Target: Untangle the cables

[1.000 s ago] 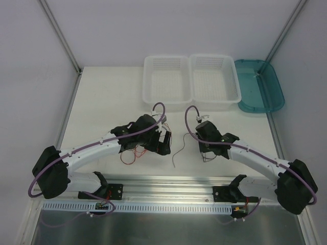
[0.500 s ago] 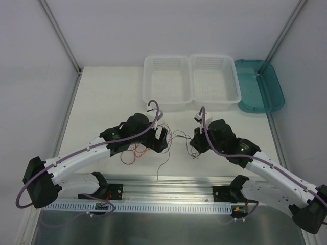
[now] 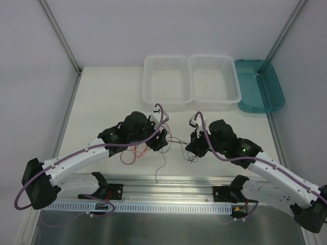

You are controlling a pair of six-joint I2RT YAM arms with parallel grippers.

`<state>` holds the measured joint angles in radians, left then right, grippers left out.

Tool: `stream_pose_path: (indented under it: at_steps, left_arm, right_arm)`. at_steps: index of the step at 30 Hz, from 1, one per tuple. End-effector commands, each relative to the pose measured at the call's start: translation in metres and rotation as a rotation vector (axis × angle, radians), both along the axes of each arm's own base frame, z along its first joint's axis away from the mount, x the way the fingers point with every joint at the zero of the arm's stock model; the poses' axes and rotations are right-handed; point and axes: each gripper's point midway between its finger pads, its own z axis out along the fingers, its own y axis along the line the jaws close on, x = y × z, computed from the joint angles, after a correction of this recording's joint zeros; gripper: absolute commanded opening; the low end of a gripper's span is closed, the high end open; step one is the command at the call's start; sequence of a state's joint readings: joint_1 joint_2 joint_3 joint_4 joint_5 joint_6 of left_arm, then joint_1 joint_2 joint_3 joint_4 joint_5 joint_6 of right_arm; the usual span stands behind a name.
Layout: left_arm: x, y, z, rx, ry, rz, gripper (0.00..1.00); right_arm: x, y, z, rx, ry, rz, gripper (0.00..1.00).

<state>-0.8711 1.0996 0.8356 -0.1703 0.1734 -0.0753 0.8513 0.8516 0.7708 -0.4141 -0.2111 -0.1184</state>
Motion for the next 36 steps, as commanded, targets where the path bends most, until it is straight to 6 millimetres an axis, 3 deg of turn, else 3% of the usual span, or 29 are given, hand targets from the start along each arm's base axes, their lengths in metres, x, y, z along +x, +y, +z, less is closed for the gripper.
stream_pose_path:
  at_steps: [1, 8, 17, 19, 20, 26, 34, 36]
  left_arm:
    - [-0.004, -0.017, 0.026, -0.046, -0.107, -0.147, 0.54]
    - [-0.014, -0.024, 0.027, -0.047, -0.143, -0.273, 0.55]
    - [-0.007, -0.026, 0.02, -0.004, -0.188, -0.303, 0.55]
    - [-0.008, -0.028, 0.022, -0.008, -0.192, -0.319, 0.48]
    - [-0.01, -0.029, 0.023, -0.015, -0.194, -0.328, 0.37]
    - [-0.016, -0.026, 0.024, -0.026, -0.191, -0.349, 0.0]
    - [-0.013, -0.018, 0.035, -0.045, -0.206, -0.276, 0.0]
    - [-0.003, -0.013, 0.035, -0.038, -0.187, -0.185, 0.0]
  right_arm:
    - [-0.007, 0.008, 0.029, 0.058, -0.066, 0.087, 0.01]
    - [-0.013, 0.013, 0.032, 0.066, -0.076, 0.138, 0.01]
    - [-0.019, 0.02, 0.032, 0.073, -0.077, 0.188, 0.01]
    - [-0.02, 0.02, 0.031, 0.071, -0.078, 0.194, 0.01]
    - [-0.02, 0.02, 0.031, 0.068, -0.079, 0.193, 0.01]
    - [-0.018, 0.015, 0.025, 0.046, -0.086, 0.172, 0.01]
    - [0.001, 0.003, 0.008, -0.043, -0.093, 0.055, 0.01]
    - [0.013, -0.004, 0.003, -0.085, -0.098, -0.021, 0.09]
